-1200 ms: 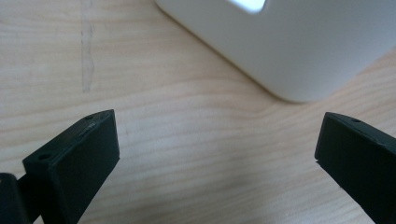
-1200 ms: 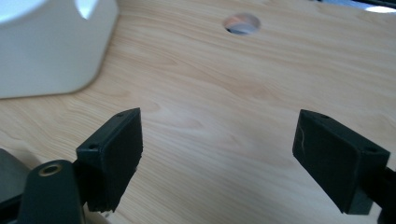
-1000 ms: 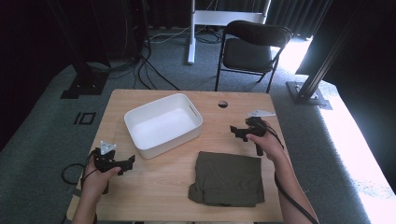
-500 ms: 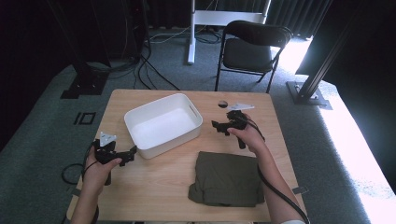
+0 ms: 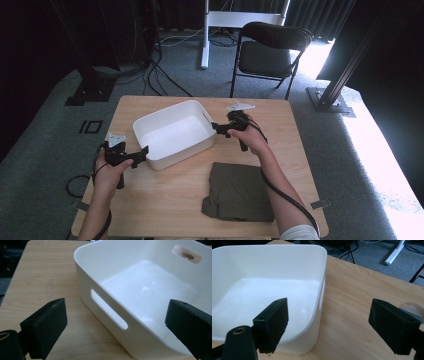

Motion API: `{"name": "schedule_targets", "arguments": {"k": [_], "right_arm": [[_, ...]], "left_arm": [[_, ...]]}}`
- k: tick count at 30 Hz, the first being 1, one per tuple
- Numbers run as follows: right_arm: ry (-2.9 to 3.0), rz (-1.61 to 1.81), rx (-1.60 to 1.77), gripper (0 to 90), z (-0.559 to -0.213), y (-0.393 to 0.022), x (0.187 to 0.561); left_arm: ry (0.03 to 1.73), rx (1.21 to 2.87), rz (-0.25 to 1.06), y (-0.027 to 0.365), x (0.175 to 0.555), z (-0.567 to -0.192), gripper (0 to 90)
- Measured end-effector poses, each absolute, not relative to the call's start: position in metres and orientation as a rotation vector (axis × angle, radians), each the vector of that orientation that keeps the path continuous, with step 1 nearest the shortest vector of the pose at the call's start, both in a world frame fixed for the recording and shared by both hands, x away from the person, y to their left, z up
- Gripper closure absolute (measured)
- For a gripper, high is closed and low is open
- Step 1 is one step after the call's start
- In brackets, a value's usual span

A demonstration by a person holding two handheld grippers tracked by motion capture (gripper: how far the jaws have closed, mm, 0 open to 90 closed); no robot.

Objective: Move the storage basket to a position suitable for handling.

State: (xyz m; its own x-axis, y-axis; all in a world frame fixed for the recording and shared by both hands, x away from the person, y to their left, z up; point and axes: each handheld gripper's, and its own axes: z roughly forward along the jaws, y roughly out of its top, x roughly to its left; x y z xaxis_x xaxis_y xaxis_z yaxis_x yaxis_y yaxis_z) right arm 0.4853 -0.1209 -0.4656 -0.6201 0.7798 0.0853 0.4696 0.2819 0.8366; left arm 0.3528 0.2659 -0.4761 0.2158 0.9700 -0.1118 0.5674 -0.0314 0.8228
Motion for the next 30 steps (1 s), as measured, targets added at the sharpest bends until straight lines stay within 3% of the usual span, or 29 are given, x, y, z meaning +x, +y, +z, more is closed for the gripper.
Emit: {"name": "schedule_targets", "arguments": {"k": [3, 18, 20, 22, 23, 25, 26, 30], "right_arm": [[2.216, 1.26, 1.125, 16.1, -0.467, -0.112, 0.491], [2.201, 1.162, 1.124, 54.2, -0.482, -0.09, 0.507], [2.2, 1.164, 1.126, 56.0, -0.483, -0.089, 0.509], [2.217, 1.135, 1.142, 59.2, -0.485, -0.084, 0.512], [2.224, 1.136, 1.123, 65.4, -0.486, -0.08, 0.513], [2.23, 1.133, 1.123, 67.5, -0.486, -0.078, 0.514], [2.224, 1.114, 1.12, 72.7, -0.487, -0.077, 0.514], [2.22, 1.093, 1.154, 80.4, -0.487, -0.074, 0.513]], "left_arm": [[1.452, 1.708, 0.648, 0.264, 0.357, -0.478, 5.5], [1.502, 1.708, 0.738, 0.253, 0.368, -0.492, 20.4], [1.511, 1.699, 0.736, 0.253, 0.369, -0.493, 21.4], [1.519, 1.702, 0.729, 0.252, 0.371, -0.495, 25.0], [1.525, 1.707, 0.732, 0.25, 0.372, -0.497, 35.6], [1.514, 1.7, 0.707, 0.25, 0.373, -0.498, 40.1], [1.522, 1.692, 0.676, 0.248, 0.374, -0.499, 46.0], [1.558, 1.658, 0.638, 0.244, 0.376, -0.503, 49.5]]}}
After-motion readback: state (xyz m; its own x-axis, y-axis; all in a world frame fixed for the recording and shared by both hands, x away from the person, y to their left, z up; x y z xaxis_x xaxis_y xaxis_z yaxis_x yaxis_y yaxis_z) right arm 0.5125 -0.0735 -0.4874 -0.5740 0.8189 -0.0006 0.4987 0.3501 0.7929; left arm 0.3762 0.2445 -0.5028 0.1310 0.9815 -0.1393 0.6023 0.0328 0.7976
